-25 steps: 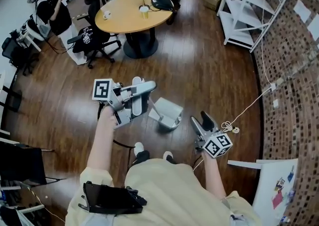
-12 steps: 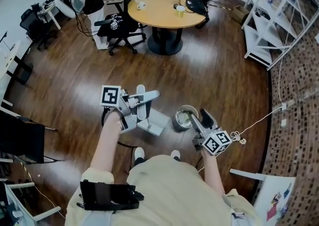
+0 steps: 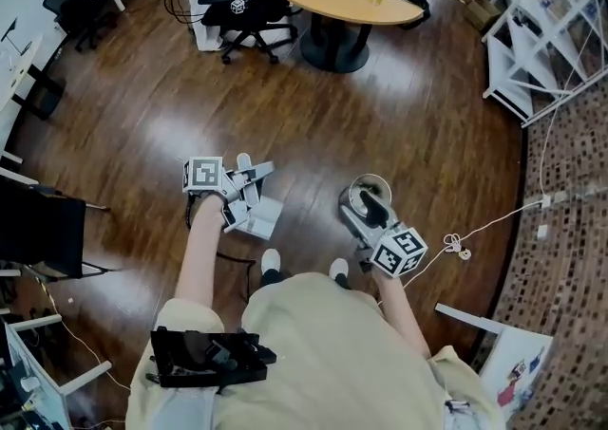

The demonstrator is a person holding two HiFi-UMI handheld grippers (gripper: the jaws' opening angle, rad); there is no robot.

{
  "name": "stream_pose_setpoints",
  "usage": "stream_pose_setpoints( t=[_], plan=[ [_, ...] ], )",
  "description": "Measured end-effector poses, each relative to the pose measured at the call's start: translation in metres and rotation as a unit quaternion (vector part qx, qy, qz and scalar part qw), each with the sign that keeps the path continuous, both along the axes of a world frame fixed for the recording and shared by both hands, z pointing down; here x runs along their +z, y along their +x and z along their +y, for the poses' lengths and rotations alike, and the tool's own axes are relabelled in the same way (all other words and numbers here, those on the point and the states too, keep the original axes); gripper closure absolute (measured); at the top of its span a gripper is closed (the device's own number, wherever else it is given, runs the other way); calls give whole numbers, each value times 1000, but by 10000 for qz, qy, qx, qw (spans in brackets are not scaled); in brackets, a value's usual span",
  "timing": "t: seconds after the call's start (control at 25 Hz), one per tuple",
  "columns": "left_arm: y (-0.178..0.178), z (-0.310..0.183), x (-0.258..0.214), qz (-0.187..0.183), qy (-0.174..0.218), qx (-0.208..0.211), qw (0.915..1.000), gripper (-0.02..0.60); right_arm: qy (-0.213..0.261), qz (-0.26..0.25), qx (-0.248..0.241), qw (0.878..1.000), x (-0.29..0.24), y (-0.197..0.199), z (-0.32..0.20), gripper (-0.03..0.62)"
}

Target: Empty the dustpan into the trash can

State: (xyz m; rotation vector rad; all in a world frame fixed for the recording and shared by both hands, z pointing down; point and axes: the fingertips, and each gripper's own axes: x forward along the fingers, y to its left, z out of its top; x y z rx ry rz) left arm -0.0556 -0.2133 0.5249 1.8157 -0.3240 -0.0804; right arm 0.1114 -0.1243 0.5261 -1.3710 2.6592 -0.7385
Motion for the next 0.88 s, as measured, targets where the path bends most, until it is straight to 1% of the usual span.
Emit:
stream_pose_setpoints(
  t=[0.12,0.2,0.28,0.44,0.52,0.56,0.6,0.68,0.72,0.76,0.88],
  plan=[
    [-34,-7,43,-466,77,-64,9989,580,-61,106,-126,9998,7,-14,-2,279],
    [-54,-9,71,-778,17,-83,9969,580,-105,151,-197,9996,14,-22,-2,279],
    [-72,-12,104,-1147,-129,-175,9932,580,-181,207,-227,9994,20,-26,-1,279],
    [-100,-19,184,-1852,-456,-378,9809,580,-352,290,-200,9988,35,-26,0,279],
    [-116,-23,225,-2293,-519,-595,9701,580,-430,303,-152,9985,40,-28,-2,279],
    [-124,-23,240,-2449,-525,-717,9655,580,-461,305,-124,9984,41,-28,-1,279],
    [-128,-22,249,-2489,-514,-811,9638,580,-481,308,-100,9983,42,-28,0,279],
    [-131,-18,251,-2365,-490,-887,9663,580,-511,312,-54,9982,42,-28,3,279],
    [-131,-16,250,-2384,-495,-871,9660,580,-523,314,-35,9981,42,-27,4,279],
    [-134,-13,252,-2518,-522,-828,9628,580,-533,317,-21,9981,44,-27,5,279],
    [-147,6,267,-3152,-635,-663,9446,558,-574,302,-35,9979,49,-33,6,279]
  ],
)
